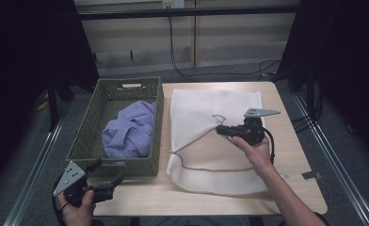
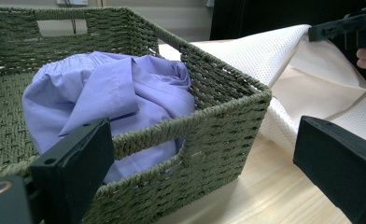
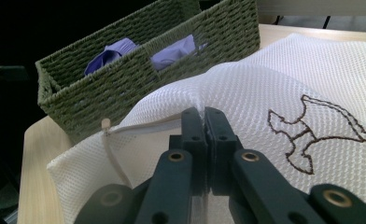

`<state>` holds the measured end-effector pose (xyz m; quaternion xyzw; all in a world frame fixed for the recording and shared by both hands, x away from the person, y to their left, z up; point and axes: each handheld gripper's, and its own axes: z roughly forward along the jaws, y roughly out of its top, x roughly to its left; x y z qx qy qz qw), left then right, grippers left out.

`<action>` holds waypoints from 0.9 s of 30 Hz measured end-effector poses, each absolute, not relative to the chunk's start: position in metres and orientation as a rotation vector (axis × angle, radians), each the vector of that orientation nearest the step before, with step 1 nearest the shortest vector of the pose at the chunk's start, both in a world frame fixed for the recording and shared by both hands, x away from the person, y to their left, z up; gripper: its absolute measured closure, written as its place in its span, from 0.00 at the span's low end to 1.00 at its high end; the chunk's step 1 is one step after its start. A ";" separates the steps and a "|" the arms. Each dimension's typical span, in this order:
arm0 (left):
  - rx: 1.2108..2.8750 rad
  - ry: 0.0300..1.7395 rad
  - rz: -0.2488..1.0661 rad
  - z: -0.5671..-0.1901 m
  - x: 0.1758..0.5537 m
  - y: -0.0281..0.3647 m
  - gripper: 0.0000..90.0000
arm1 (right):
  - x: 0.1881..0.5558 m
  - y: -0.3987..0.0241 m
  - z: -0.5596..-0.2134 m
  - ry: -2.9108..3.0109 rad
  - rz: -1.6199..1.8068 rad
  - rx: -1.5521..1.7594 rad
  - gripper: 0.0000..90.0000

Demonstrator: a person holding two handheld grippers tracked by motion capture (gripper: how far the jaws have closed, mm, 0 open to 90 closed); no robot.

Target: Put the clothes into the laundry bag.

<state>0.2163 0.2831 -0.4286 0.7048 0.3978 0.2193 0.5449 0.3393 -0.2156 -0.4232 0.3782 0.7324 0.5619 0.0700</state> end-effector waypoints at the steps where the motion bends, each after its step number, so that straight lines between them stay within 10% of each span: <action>1: 1.680 0.938 0.521 -0.428 0.216 0.284 0.05 | 0.340 -0.216 -0.422 2.204 1.692 1.134 0.98; 27: 1.701 0.936 0.484 -0.424 0.220 0.279 0.06 | 0.359 -0.224 -0.391 2.178 1.753 1.094 0.98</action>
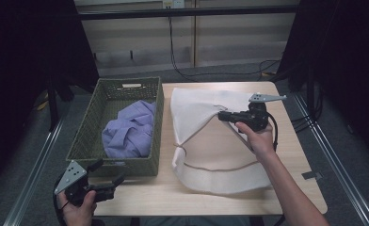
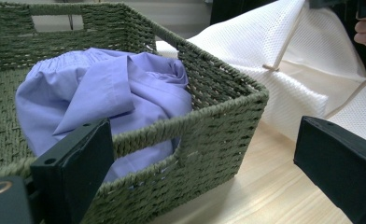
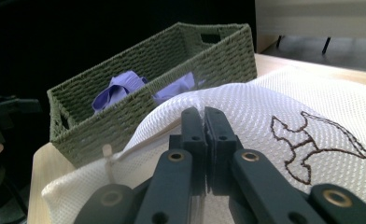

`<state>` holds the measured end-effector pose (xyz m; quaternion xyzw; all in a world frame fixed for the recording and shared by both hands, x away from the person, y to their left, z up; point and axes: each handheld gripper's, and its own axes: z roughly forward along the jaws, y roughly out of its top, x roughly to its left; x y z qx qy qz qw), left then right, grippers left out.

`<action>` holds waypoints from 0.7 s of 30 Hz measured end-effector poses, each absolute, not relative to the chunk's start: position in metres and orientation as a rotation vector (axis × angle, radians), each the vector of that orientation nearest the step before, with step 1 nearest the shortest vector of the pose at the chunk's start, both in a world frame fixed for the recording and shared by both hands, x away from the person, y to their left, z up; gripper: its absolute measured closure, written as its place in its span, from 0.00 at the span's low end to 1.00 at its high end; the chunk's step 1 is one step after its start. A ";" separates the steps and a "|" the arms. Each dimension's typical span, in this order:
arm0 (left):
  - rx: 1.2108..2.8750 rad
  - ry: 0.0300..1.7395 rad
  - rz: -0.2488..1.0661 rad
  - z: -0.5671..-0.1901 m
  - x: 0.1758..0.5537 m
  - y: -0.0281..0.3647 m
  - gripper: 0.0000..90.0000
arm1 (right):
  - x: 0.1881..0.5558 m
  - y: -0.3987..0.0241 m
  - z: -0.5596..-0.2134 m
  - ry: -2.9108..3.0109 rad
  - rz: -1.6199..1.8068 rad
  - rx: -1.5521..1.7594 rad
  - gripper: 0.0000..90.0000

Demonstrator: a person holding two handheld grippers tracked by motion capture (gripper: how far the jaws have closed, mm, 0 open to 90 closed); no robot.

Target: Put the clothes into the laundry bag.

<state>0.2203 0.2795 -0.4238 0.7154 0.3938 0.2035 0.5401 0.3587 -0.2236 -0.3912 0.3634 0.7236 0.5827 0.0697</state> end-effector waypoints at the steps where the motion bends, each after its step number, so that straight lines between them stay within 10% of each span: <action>1: 1.719 0.920 0.477 -0.422 0.222 0.279 0.07 | 0.358 -0.224 -0.391 2.183 1.754 1.090 0.98; 21: 1.852 0.979 0.484 -0.381 0.293 0.278 0.11 | 0.359 -0.226 -0.395 2.216 1.736 1.089 0.98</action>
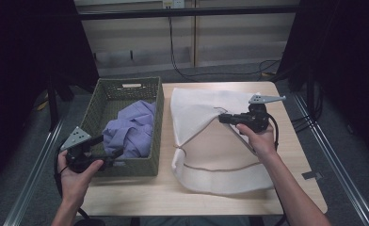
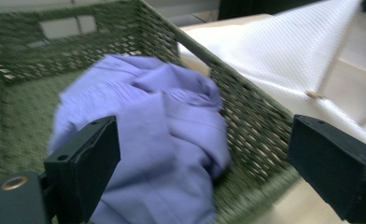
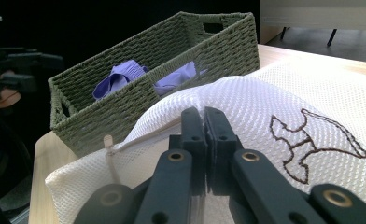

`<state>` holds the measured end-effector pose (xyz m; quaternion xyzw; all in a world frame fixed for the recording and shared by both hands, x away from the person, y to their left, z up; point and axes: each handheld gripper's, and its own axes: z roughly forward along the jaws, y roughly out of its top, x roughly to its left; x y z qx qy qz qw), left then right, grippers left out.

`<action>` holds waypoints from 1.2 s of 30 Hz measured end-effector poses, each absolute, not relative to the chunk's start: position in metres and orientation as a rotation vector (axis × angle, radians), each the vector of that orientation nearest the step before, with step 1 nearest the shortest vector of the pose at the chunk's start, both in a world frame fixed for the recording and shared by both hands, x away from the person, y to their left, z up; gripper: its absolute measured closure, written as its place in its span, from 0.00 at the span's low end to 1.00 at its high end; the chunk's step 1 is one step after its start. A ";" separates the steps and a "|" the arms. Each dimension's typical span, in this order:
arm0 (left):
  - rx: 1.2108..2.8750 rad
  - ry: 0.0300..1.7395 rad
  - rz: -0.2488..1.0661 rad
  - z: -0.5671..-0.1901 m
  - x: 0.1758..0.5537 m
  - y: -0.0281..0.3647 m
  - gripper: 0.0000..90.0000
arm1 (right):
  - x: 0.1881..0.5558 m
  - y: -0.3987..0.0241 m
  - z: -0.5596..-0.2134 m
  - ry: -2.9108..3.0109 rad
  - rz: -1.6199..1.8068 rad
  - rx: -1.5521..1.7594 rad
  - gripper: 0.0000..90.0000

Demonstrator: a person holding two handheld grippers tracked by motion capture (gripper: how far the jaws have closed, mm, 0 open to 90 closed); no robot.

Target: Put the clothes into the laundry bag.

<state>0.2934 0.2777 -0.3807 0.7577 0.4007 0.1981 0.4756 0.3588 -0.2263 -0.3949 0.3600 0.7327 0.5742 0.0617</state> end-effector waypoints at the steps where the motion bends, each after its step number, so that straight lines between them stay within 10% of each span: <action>1: 1.864 0.978 0.482 -0.378 0.296 0.278 0.11 | 0.359 -0.226 -0.395 2.217 1.735 1.089 0.98; 36: 2.063 1.012 0.310 -0.380 0.407 0.277 0.07 | 0.359 -0.224 -0.398 2.234 1.711 1.094 0.98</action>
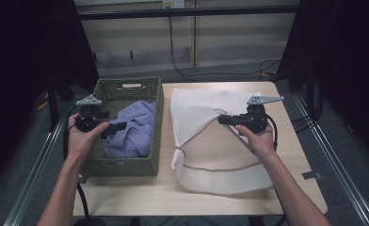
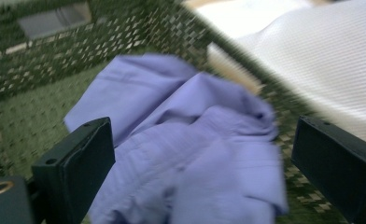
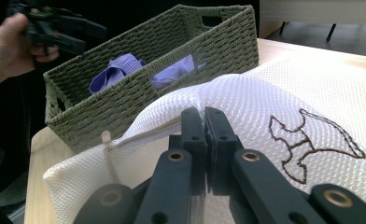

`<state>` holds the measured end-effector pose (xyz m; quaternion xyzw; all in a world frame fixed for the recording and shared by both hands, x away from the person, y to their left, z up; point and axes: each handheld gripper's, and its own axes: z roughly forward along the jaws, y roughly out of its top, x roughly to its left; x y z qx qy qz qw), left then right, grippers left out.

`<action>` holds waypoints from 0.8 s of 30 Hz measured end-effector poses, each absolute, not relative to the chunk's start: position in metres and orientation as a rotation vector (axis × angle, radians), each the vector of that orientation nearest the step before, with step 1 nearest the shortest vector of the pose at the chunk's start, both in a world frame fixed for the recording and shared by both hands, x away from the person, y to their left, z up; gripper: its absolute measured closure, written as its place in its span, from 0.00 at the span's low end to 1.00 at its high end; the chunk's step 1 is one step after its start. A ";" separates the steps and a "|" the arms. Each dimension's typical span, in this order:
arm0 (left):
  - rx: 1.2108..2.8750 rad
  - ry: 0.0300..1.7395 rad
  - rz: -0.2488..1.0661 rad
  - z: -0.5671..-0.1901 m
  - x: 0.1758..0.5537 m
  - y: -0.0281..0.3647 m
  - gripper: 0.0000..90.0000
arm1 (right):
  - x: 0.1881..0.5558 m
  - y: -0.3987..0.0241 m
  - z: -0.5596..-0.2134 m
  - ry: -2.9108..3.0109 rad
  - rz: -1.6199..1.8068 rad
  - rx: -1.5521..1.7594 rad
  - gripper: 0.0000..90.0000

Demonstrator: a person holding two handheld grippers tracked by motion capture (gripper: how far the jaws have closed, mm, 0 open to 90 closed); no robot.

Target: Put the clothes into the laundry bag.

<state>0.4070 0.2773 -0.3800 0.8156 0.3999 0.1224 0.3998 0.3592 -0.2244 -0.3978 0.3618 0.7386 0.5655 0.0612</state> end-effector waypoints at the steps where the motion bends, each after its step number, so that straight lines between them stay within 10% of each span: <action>1: 2.081 1.019 0.297 -0.384 0.411 0.278 0.07 | 0.359 -0.225 -0.397 2.234 1.711 1.095 0.98; 24: 2.311 1.064 0.189 -0.427 0.449 0.260 0.05 | 0.360 -0.222 -0.400 2.252 1.713 1.065 0.98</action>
